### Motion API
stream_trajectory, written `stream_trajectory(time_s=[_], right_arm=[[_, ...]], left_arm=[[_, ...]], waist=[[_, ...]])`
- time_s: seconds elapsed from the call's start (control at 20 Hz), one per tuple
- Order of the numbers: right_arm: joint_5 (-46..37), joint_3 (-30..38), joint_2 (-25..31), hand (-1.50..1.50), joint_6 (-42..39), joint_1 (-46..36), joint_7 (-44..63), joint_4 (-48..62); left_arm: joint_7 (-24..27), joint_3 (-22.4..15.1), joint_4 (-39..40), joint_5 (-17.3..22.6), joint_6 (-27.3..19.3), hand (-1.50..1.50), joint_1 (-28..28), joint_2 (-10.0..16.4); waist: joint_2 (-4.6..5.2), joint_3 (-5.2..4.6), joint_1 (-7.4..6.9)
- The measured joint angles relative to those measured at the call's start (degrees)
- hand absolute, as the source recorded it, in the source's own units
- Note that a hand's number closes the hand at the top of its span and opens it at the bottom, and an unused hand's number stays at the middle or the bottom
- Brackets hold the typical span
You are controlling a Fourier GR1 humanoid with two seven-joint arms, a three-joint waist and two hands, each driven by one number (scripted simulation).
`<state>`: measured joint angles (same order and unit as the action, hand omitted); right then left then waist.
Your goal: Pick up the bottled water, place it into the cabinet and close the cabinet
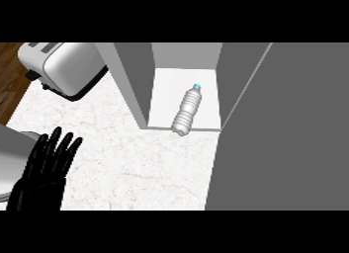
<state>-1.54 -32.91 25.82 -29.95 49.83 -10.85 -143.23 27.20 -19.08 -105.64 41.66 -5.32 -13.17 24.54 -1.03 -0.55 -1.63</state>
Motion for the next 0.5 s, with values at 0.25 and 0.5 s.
stream_trajectory(time_s=[0.25, 0.5], right_arm=[[-0.40, -1.51, 0.62, 1.50, 2.33, -3.47, 2.27, -0.07], [-0.20, -3.52, -0.83, 1.50, 5.60, -4.35, 4.52, 0.18]], left_arm=[[-0.30, 3.01, -1.82, 2.75, 2.73, -1.50, -2.79, 2.83], [-0.29, 5.50, -3.23, 4.99, 5.91, -1.50, -5.62, 5.45]], waist=[[0.00, -0.20, -0.81], [0.36, -0.26, -1.90]])
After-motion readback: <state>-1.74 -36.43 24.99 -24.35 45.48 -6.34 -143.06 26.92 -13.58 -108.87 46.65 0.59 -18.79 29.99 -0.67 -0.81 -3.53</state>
